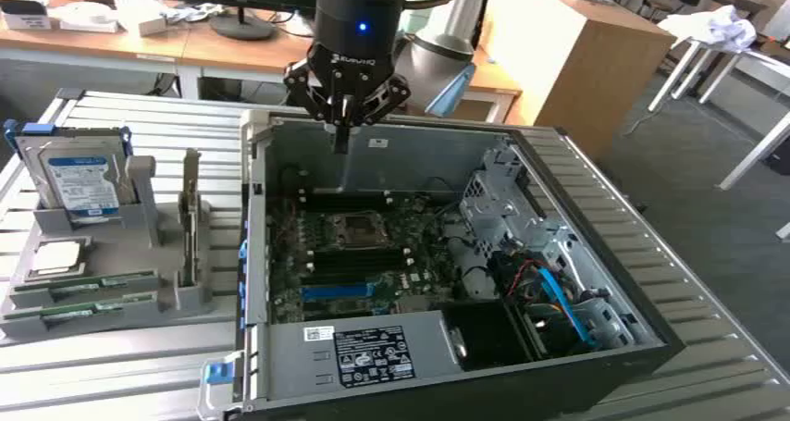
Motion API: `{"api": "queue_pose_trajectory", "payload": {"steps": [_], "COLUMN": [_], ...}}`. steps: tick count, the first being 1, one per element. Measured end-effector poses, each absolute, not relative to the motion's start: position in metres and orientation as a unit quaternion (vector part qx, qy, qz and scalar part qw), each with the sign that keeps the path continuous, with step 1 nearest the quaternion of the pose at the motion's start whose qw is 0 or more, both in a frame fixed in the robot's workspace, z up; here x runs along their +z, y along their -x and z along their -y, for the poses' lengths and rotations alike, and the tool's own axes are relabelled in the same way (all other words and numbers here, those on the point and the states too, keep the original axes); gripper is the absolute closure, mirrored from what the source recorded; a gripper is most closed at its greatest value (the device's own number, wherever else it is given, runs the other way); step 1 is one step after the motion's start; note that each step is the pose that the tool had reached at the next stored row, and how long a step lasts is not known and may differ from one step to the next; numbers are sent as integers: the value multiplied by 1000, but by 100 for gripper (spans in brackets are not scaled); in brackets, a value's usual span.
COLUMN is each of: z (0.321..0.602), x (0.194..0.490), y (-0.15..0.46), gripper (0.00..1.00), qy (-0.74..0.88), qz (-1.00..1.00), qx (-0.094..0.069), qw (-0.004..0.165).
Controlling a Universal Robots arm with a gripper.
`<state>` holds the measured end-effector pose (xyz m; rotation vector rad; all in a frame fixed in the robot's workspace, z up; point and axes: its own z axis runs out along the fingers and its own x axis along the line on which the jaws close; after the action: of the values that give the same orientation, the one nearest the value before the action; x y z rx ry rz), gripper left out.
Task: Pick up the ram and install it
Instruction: 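Reach for the ram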
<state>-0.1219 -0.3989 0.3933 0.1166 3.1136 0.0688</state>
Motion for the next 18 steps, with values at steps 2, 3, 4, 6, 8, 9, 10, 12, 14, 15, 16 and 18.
{"api": "queue_pose_trajectory", "payload": {"steps": [2,3,4,6,8,9,10,12,14,15,16,18], "z": [399,399,399,399,399,399,399,399,399,399,399,399], "x": [393,393,393,393,393,393,393,393,393,393,393,393], "y": [122,122,122,122,123,123,123,125,126,127,128,130], "gripper": [89,89,89,89,89,89,89,89,89,89,89,89], "qy": [-37,-37,-37,-37,-37,-37,-37,-37,-37,-37,-37,-37], "qz": [-999,-999,-999,-999,-999,-999,-999,-999,-999,-999,-999,-999], "qx": [22,22,22,22,22,22,22,22,22,22,22,22], "qw": [12,12,13,12,13,12,12,12,12,13,13,13]}}
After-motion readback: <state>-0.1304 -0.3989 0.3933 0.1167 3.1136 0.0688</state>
